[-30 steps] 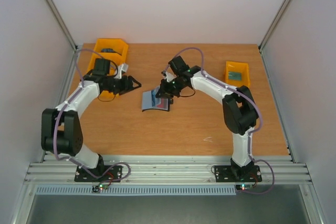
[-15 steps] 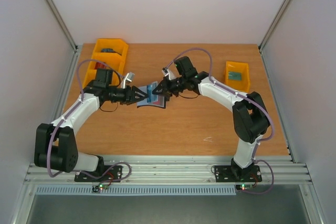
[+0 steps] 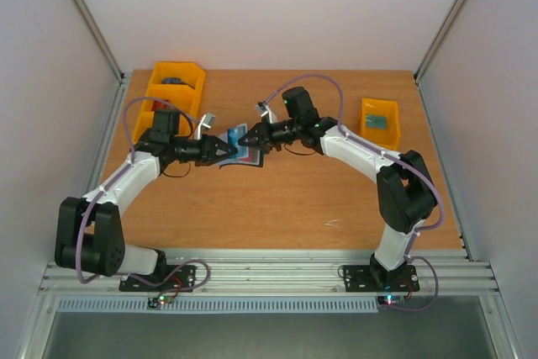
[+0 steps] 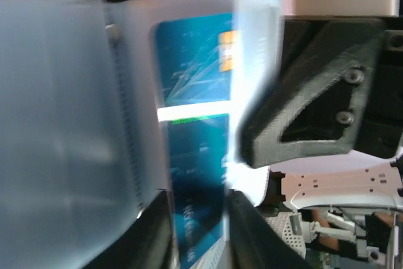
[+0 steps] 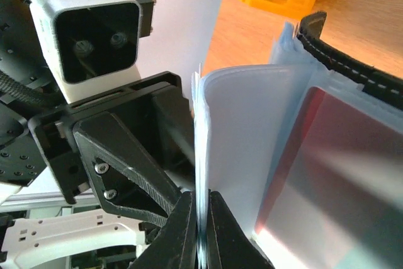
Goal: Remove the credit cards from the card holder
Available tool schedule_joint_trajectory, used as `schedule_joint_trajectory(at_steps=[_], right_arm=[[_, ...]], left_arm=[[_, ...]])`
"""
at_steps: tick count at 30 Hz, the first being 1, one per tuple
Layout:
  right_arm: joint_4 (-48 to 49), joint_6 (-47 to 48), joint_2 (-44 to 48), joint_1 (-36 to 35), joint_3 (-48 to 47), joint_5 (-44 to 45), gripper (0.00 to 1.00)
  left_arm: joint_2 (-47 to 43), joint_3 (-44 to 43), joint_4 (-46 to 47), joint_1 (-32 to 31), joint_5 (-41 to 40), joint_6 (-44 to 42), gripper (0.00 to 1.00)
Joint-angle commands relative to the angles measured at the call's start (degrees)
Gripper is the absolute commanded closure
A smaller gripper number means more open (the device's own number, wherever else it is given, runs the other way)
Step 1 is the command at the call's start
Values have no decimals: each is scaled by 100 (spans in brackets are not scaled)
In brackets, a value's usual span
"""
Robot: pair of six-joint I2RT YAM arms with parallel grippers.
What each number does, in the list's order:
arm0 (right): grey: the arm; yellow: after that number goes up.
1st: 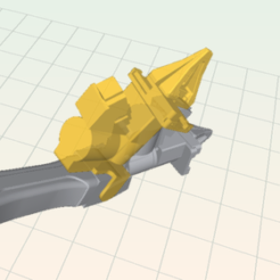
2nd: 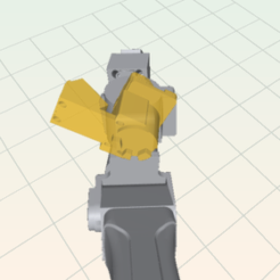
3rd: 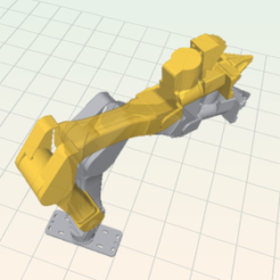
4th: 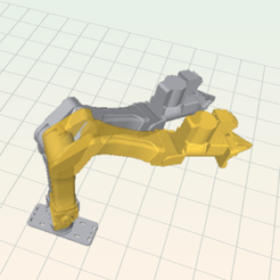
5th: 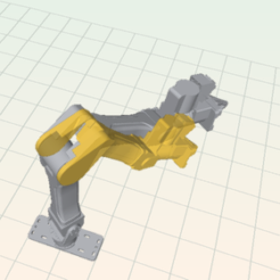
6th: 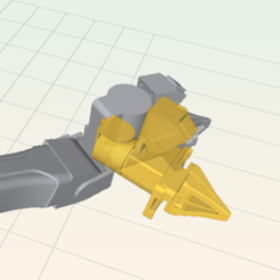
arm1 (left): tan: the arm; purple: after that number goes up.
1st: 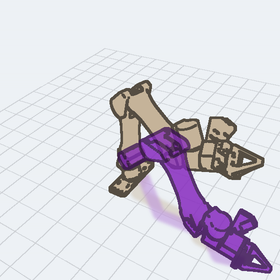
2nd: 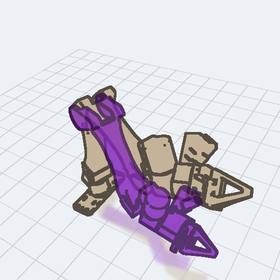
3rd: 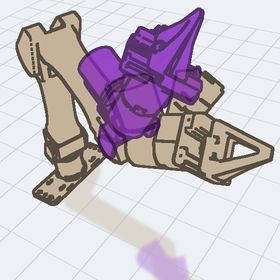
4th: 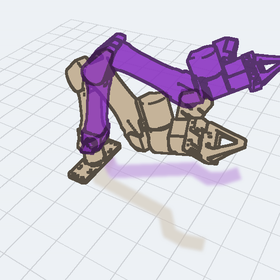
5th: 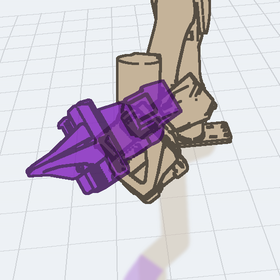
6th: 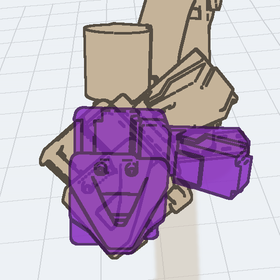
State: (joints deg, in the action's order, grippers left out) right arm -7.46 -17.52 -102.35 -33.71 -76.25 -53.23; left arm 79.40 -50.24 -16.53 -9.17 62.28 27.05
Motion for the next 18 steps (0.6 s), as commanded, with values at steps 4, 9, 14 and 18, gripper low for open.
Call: schedule_joint_trajectory(at_steps=[4,9,14,18], right_arm=[[-155,246,180,12,-145,-96,99],[-379,319,154,27,-112,10,86],[-725,546,226,27,-45,154,66],[-1052,747,255,29,74,370,69]], left_arm=[[-96,-4,393,-50,429,23,93],[-120,84,462,-50,485,-10,100],[-36,126,310,-50,279,-185,100],[40,285,328,-50,101,-319,100]])
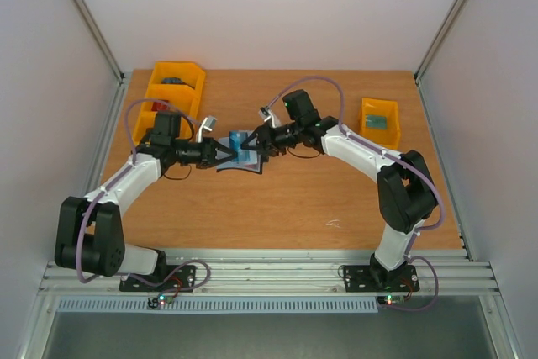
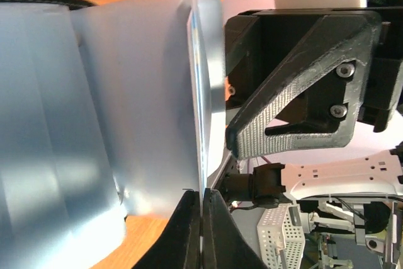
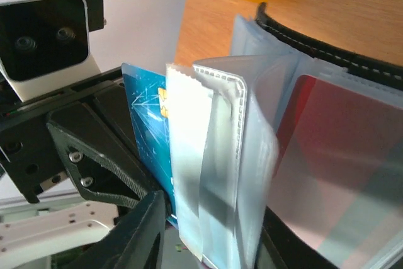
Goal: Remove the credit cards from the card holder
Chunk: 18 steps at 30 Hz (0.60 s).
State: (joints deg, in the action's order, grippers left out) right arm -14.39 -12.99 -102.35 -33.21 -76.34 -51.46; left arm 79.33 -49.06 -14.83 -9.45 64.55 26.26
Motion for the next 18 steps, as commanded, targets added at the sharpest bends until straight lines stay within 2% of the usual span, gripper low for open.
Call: schedule_joint_trajectory(at_steps=[1,4,6,10,18], right_arm=[[-402,316,232,-26,114,208,74],[-460,416,83,-3,240,220,92],[-364,389,7,39,409,235,98],[-139,307,-108,143,753,297,99],[-308,376,-635,288,1086,494,99]], left_arm=[[76,214,216,-21,-164,-230,100],[199,333,315,-21,-336,-199,100],[283,401,303,-21,-535,-246,100],[501,484,153,-21,-1003,-456,100],[803,287,-429,-51,-1814,-1019,100]])
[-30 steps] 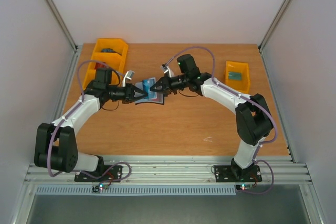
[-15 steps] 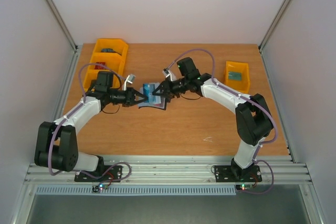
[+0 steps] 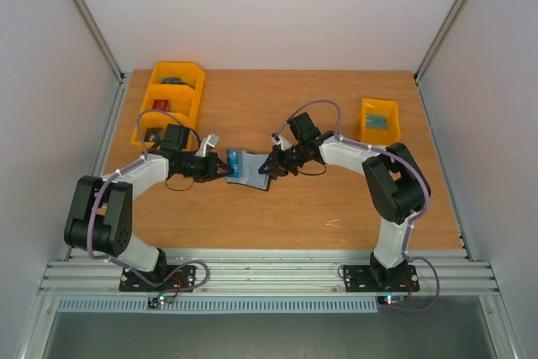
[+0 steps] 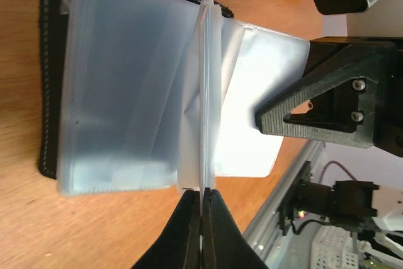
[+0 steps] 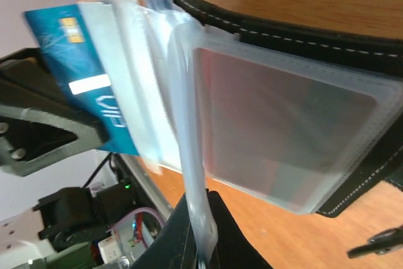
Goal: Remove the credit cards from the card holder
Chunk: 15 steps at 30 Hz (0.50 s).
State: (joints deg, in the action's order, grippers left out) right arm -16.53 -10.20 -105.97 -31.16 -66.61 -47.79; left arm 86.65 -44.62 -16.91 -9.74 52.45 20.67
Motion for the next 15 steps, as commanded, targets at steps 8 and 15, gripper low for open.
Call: schedule_joint_trajectory(at_steps=[8,15], right_arm=[[-575,246,-450,289,183,594,89],[-1895,735,90,314,-314,1891,54]], left_arm=[[-132,-913,-1543,-81,-2143,-1893,100],[-582,-1350,-2193,-81,-1157,-2509,100]])
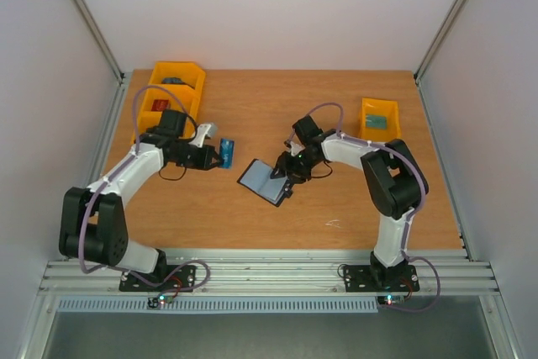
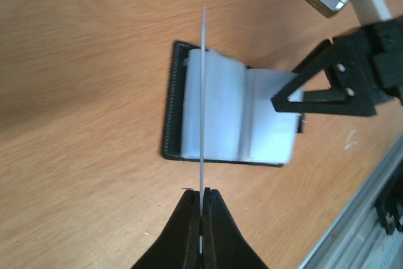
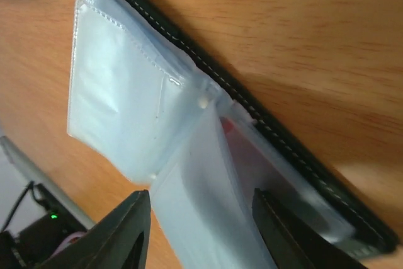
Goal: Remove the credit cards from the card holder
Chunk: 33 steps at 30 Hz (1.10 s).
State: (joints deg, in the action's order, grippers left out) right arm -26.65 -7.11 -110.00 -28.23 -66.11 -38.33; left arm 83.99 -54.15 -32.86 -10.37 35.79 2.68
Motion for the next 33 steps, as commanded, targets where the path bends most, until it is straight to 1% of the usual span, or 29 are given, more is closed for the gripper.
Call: schedule_joint_trajectory(at_steps=[1,2,4,6,8,11,14,18,21,26,29,30,32,33], right_arm=[[-1009,515,681,47,-412,1126,51],[-1081,598,880,65,-453,1242,48],[-1215,1094,1386,69,-586,1412,44],[-1323,1580,1824,69,-761,1329,40],[-1321,2096,2265,24,-906,958,38],[-1369,2617,2712,-34,-1207,-65,36],[-1444,2711,2803,-173,-1558,-618,36],[-1401,2690,2670,-481,-1807,-801,33],[-1413,2675,2505,-596,-1881,-925,32],[-1684,2818,2335,-771,-1982,-1218,33],[-1544,2723,2447,-772,-1815,-1231,33],[-1363,2583,2508,-770,-1739,-1204,32],[-752,2112,2653,-770,-1527,-1247,31],[-422,1825,2711,-770,-1460,-1291,31]], left_arm=[[-366,-525,-794,-18,653,-876,100],[-419,-639,-995,-18,784,-1006,100],[-522,-829,-1357,-22,1056,-1320,100],[-636,-948,-1670,-38,1409,-1509,100],[-715,-1073,-2075,-120,1773,-1763,100],[-773,-1311,-2770,-307,2301,-2346,100],[-779,-1535,-3236,-389,2704,-2741,100],[-761,-1808,-3823,-508,3011,-3221,100],[-810,-1807,-3986,-580,3135,-3483,100],[-849,-1728,-3743,-589,3086,-3291,100],[-873,-1851,-3433,-565,3147,-3003,100],[-870,-1963,-3228,-520,3137,-2793,100],[-828,-2290,-2612,-344,3096,-1884,100],[-789,-2508,-2292,-248,3072,-1275,100]])
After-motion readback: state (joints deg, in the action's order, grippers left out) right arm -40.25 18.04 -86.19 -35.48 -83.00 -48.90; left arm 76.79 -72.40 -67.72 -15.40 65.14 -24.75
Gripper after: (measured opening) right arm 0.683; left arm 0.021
